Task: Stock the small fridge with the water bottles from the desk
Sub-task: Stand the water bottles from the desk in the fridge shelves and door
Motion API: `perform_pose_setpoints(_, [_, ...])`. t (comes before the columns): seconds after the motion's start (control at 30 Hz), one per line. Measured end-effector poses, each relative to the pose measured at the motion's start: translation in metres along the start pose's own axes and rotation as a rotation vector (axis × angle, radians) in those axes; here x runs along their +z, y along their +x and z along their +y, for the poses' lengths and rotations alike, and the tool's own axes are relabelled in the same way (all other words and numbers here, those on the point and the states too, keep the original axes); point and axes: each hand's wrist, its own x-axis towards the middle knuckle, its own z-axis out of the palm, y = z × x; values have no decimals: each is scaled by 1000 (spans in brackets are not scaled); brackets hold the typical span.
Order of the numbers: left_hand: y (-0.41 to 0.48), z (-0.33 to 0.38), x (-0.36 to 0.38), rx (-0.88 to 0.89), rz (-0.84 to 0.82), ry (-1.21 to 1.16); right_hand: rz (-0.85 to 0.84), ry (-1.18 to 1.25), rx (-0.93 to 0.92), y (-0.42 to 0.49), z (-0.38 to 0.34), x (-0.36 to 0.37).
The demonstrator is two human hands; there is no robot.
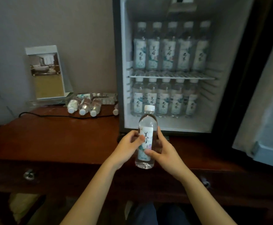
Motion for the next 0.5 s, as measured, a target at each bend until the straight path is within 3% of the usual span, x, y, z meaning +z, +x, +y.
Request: perform_pose_setpoints(0.5, [9,64,141,219,-268,-136,269,-17,-89,-92,-11,-122])
